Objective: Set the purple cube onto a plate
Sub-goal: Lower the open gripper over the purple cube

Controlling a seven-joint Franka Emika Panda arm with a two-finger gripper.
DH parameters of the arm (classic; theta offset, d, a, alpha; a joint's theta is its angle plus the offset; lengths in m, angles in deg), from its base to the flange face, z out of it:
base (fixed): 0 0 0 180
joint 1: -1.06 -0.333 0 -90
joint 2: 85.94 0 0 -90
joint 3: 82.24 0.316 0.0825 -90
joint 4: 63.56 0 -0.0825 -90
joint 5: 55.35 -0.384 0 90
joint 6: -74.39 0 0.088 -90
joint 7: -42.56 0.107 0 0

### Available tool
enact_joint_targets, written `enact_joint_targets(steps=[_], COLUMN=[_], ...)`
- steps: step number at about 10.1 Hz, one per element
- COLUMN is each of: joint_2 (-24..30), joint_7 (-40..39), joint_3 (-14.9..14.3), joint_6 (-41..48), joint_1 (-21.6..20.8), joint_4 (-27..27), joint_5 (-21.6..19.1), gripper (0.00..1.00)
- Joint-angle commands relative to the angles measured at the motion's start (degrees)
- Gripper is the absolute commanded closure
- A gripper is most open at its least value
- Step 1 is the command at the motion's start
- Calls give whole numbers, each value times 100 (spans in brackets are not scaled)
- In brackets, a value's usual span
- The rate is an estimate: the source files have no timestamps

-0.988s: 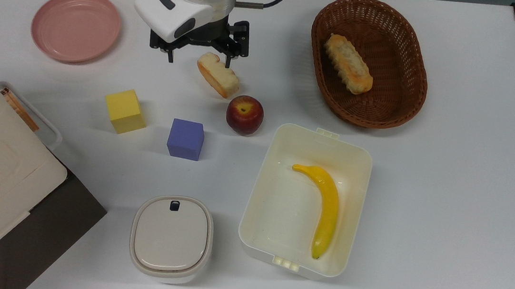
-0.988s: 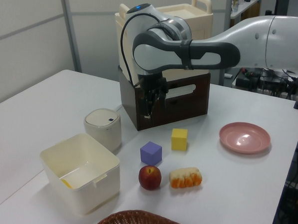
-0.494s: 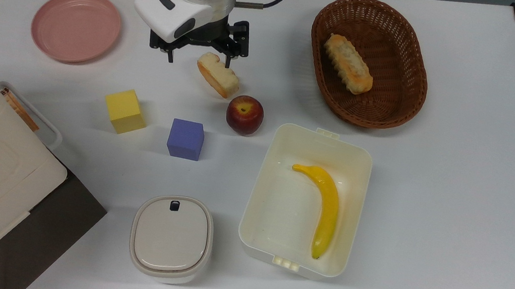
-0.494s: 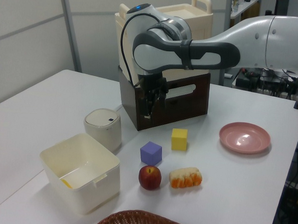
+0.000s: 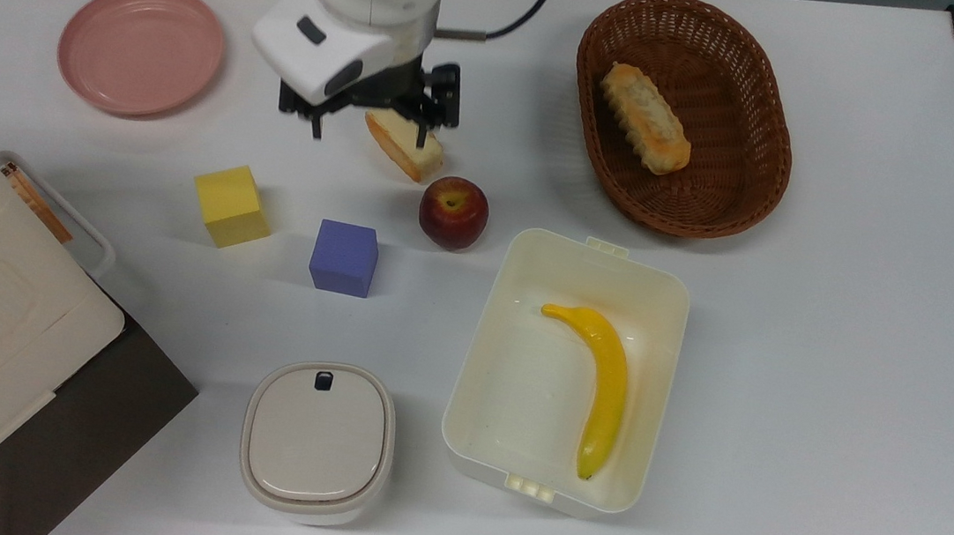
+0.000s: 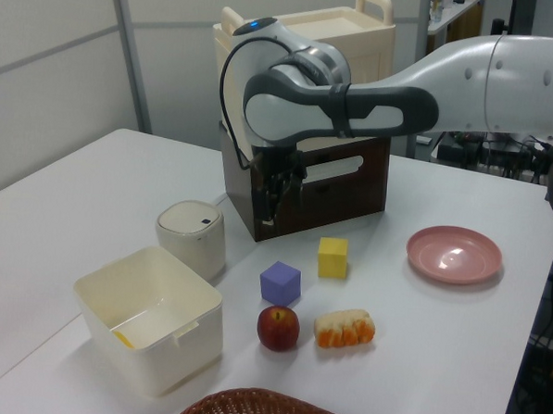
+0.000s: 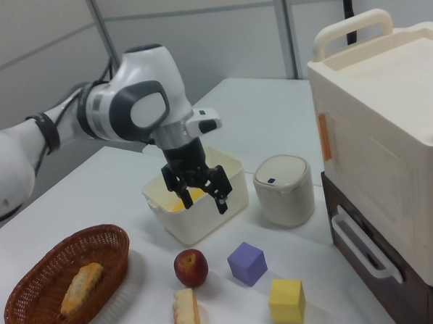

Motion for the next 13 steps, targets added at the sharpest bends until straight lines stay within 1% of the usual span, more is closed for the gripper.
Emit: enact_joint_targets(steps=[1,3,4,5,6,10,13], joint_2=[-93,-215,-303,-339,-339,-638,-875], joint_7=[-120,-120,-120,-120,-120,-137,-40], joint_3=[-10,-10,-10,-18,-19,-27,-27], joint_6=[-355,-356,-364,-608,-828,-1023,-1506], joint_1=[101,137,146,233,260,365,401], joint_4=[215,251,251,268,408,427,453], joint_5=[-69,-95,-191,-357,-420,-402,-429], gripper=[0,0,0,0,0,0,0])
